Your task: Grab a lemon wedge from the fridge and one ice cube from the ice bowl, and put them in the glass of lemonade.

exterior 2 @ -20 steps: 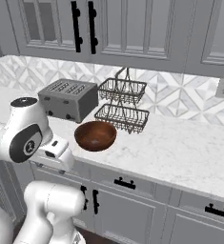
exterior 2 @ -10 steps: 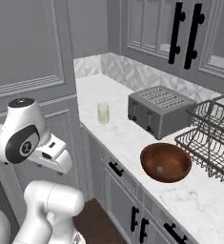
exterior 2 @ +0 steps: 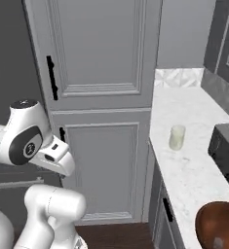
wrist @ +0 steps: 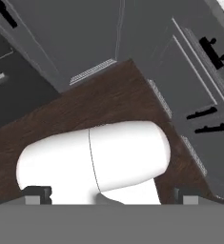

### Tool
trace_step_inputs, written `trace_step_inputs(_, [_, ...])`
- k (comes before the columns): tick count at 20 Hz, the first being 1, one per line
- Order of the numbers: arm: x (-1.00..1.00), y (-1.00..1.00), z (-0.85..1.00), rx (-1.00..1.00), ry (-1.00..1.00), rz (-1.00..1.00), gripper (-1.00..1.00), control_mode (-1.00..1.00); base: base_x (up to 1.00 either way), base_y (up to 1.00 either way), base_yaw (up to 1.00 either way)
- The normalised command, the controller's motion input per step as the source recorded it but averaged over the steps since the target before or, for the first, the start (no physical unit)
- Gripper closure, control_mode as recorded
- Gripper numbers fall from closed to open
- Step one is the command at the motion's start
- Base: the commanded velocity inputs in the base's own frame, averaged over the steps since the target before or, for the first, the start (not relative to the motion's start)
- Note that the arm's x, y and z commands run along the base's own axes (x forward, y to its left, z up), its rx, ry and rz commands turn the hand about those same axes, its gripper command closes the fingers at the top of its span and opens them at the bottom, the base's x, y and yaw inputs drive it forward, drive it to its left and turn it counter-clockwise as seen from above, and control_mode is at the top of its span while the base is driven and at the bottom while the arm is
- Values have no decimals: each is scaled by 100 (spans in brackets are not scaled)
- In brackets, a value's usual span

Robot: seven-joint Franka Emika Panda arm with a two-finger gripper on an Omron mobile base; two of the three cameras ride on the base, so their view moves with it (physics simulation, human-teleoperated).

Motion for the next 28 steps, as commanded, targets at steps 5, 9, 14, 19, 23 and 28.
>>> trace_step_inputs(5, [0,0,0,0,0,0,-100,100,0,59,86])
trace_step_inputs(9, [0,0,0,0,0,0,-100,100,4,84,73])
trace_step_inputs(14, [0,0,0,0,0,0,-100,100,21,48,13])
trace_step_inputs(19, [0,0,0,0,0,0,-100,100,54,70,-43])
trace_step_inputs(23, [0,0,0,0,0,0,-100,100,4,74,-56])
trace_step_inputs(28, [0,0,0,0,0,0,-100,100,-4,7,-10])
